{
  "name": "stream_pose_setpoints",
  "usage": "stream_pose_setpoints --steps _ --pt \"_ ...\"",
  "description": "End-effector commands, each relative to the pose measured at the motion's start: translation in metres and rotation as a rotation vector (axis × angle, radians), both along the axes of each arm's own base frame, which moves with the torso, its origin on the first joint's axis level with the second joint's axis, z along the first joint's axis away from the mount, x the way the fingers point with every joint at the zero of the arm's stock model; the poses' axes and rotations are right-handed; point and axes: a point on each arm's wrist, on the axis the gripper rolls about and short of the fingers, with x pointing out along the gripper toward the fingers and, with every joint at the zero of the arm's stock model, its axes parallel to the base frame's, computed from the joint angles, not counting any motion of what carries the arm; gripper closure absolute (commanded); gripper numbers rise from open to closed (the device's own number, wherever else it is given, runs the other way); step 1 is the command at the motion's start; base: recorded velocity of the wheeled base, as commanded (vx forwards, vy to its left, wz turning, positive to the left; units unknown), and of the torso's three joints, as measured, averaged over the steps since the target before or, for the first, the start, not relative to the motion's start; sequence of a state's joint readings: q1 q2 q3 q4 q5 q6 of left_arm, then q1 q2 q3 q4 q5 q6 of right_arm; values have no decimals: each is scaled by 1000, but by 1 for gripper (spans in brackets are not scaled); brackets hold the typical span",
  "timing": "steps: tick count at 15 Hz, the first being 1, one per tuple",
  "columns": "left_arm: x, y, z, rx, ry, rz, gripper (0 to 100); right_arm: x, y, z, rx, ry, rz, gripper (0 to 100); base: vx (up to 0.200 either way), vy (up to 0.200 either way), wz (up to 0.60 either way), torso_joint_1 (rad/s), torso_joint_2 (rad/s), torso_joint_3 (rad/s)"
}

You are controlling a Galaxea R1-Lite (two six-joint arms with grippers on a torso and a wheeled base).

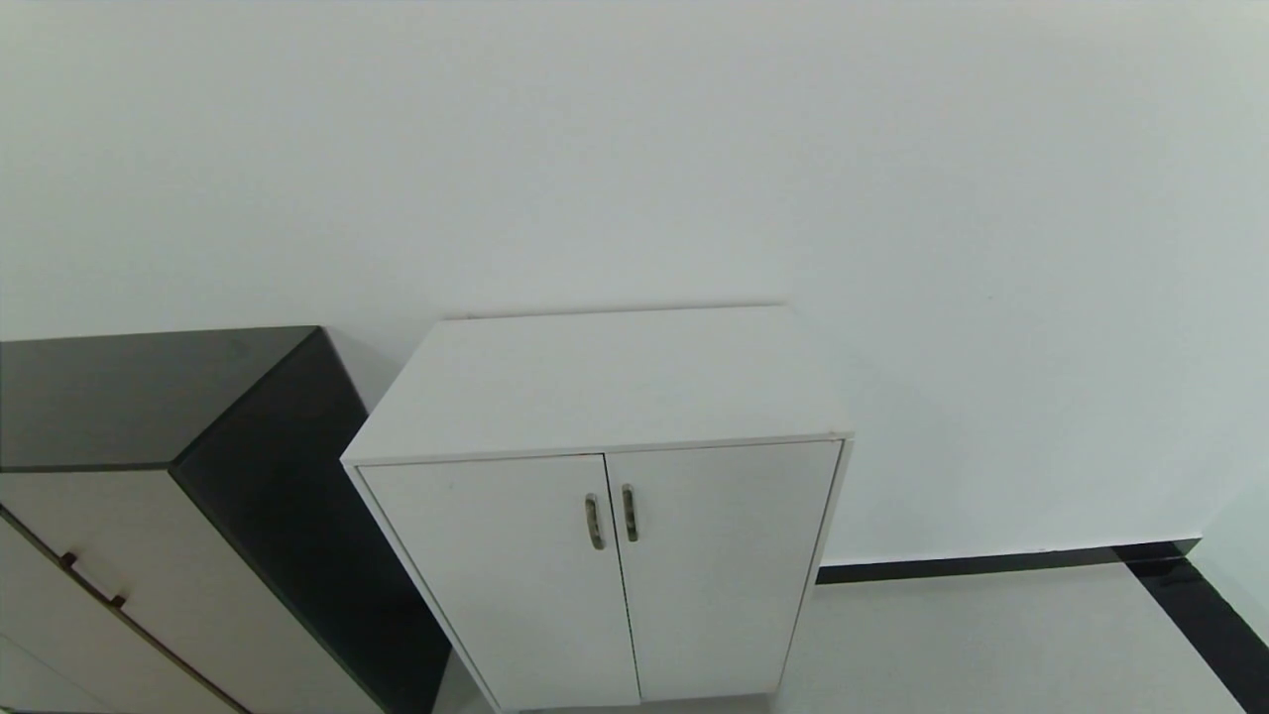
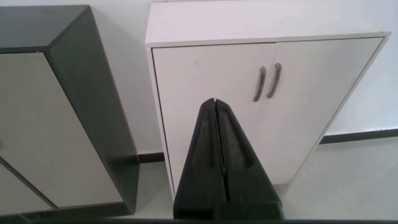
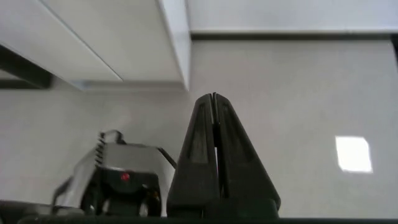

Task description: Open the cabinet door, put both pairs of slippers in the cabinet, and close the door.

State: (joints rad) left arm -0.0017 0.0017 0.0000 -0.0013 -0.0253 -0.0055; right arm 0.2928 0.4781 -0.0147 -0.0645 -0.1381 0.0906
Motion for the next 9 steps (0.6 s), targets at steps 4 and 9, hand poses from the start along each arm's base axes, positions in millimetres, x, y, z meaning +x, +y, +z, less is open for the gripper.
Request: stream_pose_setpoints --steps 4,9 --pt "0 0 0 -1 0 -1 100 -21 -7 -3 -33 -157 38 100 0 0 0 0 0 0" --pt "0 0 0 -1 0 1 100 -29 -9 -1 -154 -254 -285 100 0 0 0 0 0 0"
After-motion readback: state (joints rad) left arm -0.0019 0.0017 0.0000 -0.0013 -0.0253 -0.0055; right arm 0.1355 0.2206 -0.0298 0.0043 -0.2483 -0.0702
